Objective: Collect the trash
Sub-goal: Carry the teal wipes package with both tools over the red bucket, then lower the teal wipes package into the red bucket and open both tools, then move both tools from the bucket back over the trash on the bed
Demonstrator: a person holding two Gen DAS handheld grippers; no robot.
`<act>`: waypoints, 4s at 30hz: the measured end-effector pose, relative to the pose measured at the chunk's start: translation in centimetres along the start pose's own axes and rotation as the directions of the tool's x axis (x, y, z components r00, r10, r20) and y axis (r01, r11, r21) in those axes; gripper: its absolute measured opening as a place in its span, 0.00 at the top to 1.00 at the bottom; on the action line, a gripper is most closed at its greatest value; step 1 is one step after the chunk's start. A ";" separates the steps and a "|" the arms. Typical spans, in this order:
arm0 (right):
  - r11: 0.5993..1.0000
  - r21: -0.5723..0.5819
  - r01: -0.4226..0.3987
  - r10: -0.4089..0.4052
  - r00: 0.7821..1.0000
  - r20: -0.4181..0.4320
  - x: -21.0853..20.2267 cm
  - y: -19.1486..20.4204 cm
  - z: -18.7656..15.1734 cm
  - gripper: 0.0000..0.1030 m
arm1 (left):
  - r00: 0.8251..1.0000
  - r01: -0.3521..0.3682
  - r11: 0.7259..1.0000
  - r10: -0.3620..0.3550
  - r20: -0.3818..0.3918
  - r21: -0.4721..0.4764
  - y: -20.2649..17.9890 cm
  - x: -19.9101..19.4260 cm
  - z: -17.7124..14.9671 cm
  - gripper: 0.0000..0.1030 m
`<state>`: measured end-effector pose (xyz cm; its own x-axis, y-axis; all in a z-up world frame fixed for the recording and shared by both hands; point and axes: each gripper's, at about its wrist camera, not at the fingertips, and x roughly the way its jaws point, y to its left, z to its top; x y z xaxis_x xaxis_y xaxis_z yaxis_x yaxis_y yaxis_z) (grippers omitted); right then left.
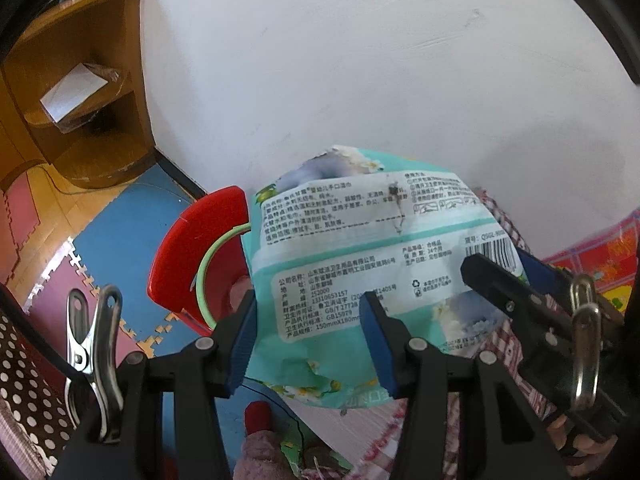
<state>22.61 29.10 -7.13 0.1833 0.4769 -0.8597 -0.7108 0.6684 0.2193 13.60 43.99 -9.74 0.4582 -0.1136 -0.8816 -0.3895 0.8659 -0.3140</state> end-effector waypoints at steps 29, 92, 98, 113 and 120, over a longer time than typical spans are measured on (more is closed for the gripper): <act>0.997 0.014 0.078 -0.076 0.988 -0.132 9.5 1.3 0.9 0.44 | 0.997 -0.019 1.000 0.018 -0.073 -0.011 1.8 5.0 1.0 0.49; 0.978 0.135 -0.158 0.156 0.987 0.025 -8.7 3.9 -5.7 0.44 | 0.995 -0.081 0.996 0.078 0.061 0.032 -1.0 -12.0 -5.7 0.49; 0.971 0.129 -0.203 0.200 0.979 0.038 -10.6 3.4 -7.1 0.44 | 0.994 -0.087 0.995 0.083 0.065 0.052 -2.9 -13.3 -7.5 0.49; 0.966 0.127 -0.225 0.214 0.972 0.097 -16.7 -0.2 -11.8 0.44 | 0.997 -0.054 0.992 0.047 0.058 0.117 -10.0 -15.2 -11.4 0.49; 0.964 0.186 -0.188 0.171 0.980 0.105 -18.9 -3.3 -14.5 0.44 | 0.999 -0.025 0.985 0.019 0.037 0.170 -14.1 -14.6 -13.3 0.49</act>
<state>11.62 9.58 1.70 0.1296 0.6413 -0.7563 -0.5934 0.6612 0.4590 1.85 26.94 2.85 0.4803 -0.0787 -0.8736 -0.2592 0.9387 -0.2271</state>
